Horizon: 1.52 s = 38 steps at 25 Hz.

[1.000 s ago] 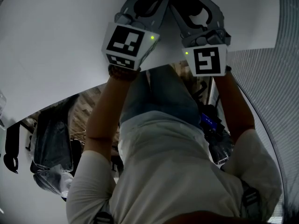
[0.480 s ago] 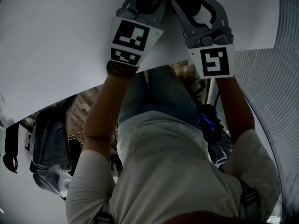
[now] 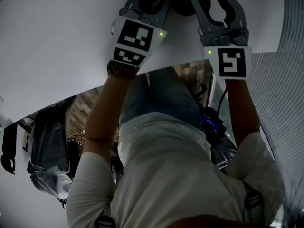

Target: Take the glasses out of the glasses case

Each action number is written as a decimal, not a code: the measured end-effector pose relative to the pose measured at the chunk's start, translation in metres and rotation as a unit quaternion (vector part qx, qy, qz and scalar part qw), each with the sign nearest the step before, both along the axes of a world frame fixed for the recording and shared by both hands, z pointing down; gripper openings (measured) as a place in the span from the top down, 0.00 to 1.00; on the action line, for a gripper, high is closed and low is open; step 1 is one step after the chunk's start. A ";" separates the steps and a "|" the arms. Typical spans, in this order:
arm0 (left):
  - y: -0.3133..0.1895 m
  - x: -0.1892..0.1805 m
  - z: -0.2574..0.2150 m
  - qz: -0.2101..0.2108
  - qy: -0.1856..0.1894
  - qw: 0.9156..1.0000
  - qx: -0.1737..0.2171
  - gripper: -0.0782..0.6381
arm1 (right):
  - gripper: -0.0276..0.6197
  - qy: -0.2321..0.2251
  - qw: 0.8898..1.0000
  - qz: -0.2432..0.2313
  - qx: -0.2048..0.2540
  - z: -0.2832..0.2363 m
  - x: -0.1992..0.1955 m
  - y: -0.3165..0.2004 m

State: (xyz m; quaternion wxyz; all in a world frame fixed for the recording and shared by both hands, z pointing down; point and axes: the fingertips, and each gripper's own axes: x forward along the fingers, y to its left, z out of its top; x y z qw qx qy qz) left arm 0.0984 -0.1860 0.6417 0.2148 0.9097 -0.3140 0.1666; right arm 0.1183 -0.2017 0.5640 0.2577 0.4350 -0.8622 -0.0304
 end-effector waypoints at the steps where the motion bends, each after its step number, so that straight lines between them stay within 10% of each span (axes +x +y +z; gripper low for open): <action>1: 0.000 -0.001 0.000 0.001 -0.001 1.000 0.000 0.89 | 0.77 0.002 1.000 0.002 0.002 -0.002 0.002 -0.002; 38: -0.001 -0.007 -0.001 -0.001 -0.007 1.000 0.007 0.89 | 0.93 0.087 0.995 0.042 -0.002 0.046 0.073 -0.061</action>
